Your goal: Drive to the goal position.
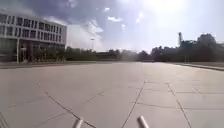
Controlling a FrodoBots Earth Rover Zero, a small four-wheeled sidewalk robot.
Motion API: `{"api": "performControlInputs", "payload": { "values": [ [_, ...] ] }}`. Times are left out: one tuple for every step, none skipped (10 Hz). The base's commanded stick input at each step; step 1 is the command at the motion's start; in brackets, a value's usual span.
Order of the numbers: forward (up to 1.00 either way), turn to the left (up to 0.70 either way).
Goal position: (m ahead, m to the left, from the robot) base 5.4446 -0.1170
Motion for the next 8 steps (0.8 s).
{"api": "performControlInputs", "payload": {
  "values": [
    [0.70,0.00],
    [0.70,0.00],
    [0.68,0.00],
    [0.67,0.00],
    [0.67,0.00],
    [0.67,0.00],
    [0.67,0.00],
    [0.67,0.00]
  ]
}}
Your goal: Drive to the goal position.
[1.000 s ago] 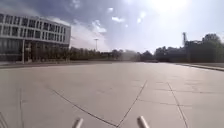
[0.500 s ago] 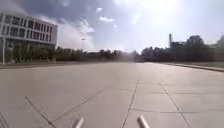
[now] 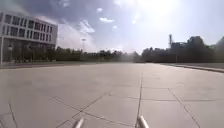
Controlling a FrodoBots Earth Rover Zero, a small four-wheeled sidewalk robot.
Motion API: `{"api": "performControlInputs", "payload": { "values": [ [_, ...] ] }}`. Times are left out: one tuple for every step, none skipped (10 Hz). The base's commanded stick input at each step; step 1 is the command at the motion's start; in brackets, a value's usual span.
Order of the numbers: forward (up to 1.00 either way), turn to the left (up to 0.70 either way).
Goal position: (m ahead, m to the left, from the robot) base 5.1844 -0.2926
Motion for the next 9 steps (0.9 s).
{"api": "performControlInputs", "payload": {
  "values": [
    [0.67,0.00],
    [0.67,0.00],
    [0.68,0.00],
    [0.67,0.00],
    [0.67,0.00],
    [0.67,0.00],
    [0.67,0.00],
    [0.67,0.00],
    [0.67,0.00]
  ]
}}
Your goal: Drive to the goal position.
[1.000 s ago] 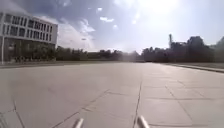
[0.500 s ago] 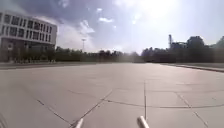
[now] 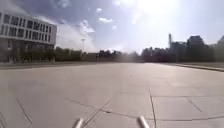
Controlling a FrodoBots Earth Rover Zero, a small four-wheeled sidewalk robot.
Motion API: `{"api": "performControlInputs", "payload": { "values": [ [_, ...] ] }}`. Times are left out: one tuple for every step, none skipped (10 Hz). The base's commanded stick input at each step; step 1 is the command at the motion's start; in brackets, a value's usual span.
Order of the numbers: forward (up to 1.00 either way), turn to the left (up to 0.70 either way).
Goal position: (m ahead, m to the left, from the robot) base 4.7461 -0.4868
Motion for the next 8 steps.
{"api": "performControlInputs", "payload": {
  "values": [
    [0.67,0.00],
    [0.67,0.00],
    [0.68,0.00],
    [0.67,0.00],
    [0.67,0.00],
    [0.67,0.00],
    [0.68,0.00],
    [0.69,0.00]
  ]
}}
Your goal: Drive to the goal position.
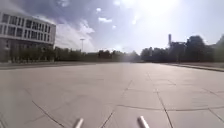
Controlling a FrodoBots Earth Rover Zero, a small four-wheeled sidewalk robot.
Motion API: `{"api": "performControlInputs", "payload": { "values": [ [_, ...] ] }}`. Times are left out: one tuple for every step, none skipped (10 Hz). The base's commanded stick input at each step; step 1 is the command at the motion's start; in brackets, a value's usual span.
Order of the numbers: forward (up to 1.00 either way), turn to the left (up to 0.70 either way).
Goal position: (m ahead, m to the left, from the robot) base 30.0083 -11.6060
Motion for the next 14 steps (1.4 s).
{"api": "performControlInputs", "payload": {
  "values": [
    [0.70,-0.20],
    [0.70,-0.29],
    [0.70,-0.10],
    [0.70,0.00],
    [0.70,0.00],
    [0.70,0.00],
    [0.70,0.00],
    [0.70,0.00],
    [0.70,0.00],
    [0.70,0.00],
    [0.70,0.00],
    [0.70,0.00],
    [0.70,0.00],
    [0.70,0.00]
  ]
}}
